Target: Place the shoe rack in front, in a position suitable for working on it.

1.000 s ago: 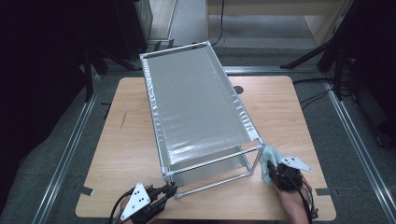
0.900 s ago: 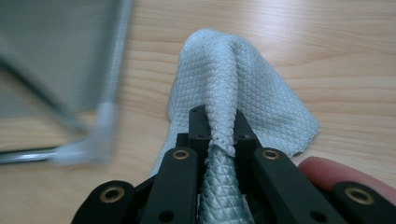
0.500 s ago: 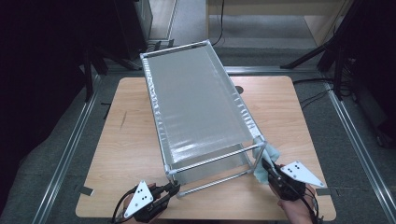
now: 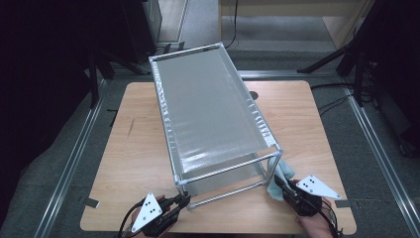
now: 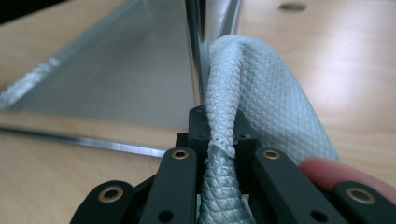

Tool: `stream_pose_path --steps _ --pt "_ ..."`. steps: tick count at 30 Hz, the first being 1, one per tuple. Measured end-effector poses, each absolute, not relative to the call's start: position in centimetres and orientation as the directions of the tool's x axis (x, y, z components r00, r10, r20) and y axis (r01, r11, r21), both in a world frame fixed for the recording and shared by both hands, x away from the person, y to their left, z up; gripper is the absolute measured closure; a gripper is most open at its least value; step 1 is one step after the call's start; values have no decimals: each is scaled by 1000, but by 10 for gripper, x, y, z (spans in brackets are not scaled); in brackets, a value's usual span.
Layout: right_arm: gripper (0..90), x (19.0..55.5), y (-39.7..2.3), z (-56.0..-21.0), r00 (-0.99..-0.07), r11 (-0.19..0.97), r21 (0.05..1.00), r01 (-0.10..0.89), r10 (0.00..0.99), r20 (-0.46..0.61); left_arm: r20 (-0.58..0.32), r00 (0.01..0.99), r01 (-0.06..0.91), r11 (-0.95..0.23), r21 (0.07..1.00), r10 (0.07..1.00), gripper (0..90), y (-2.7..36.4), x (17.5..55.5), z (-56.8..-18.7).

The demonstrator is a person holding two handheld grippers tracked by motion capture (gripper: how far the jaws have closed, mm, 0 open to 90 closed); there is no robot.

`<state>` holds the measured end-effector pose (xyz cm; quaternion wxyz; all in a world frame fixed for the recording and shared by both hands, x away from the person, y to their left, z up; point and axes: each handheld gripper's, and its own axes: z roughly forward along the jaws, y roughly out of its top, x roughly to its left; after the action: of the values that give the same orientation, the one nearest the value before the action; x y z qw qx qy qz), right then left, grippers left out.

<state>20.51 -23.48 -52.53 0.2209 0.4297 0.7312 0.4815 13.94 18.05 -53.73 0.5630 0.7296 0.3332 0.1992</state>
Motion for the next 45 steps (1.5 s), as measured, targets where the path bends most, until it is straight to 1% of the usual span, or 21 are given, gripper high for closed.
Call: stream_pose_path --steps 1,2,7,10,13,17,20,23,26,29,31,34,36,40,43,44,45 --pt "836 205 -235 -525 -533 167 894 416 841 91 -87 698 262 -140 955 711 811 181 139 -538" --pt "836 205 -238 -534 -553 210 877 432 830 73 -90 698 261 -135 956 711 810 181 139 -538" --pt "835 208 -236 -542 -571 268 858 438 820 36 -83 699 252 -136 958 710 811 179 140 -539" --pt "833 206 -234 -538 -566 257 864 432 823 39 -78 699 250 -140 958 711 812 178 141 -539" --pt "832 202 -232 -527 -560 227 889 398 827 40 -80 699 251 -140 958 711 812 177 141 -539" --pt "830 196 -229 -506 -541 172 928 332 840 38 -92 700 260 -133 956 708 811 177 141 -539" --pt "827 191 -222 -489 -522 143 955 260 853 14 -101 698 266 -126 956 709 810 179 140 -540" --pt "827 185 -215 -476 -528 103 971 217 849 28 -116 695 275 -114 955 709 809 181 138 -540" --pt "827 187 -205 -481 -545 150 961 232 839 1 -113 691 274 -115 955 714 808 181 136 -540" --pt "827 191 -197 -499 -595 235 920 312 804 -4 -103 695 269 -125 955 711 809 179 135 -540" --pt "827 194 -190 -516 -604 307 883 355 797 -35 -92 699 263 -135 955 709 810 177 135 -539" --pt "828 200 -182 -536 -589 348 839 418 807 -41 -80 702 257 -146 955 707 812 176 133 -539" --pt "829 202 -180 -537 -570 338 841 423 821 -43 -78 702 255 -148 955 708 812 176 133 -539" --pt "829 201 -181 -526 -521 282 875 394 853 -40 -72 704 252 -153 956 707 813 176 133 -539" --pt "829 197 -182 -511 -486 228 913 338 873 -39 -67 706 248 -157 956 705 813 176 133 -539" --pt "829 197 -182 -511 -486 228 913 338 873 -39 -67 706 248 -157 956 705 813 176 133 -539" --pt "829 192 -181 -495 -474 190 945 267 879 -42 -68 708 248 -158 956 703 813 176 134 -539"
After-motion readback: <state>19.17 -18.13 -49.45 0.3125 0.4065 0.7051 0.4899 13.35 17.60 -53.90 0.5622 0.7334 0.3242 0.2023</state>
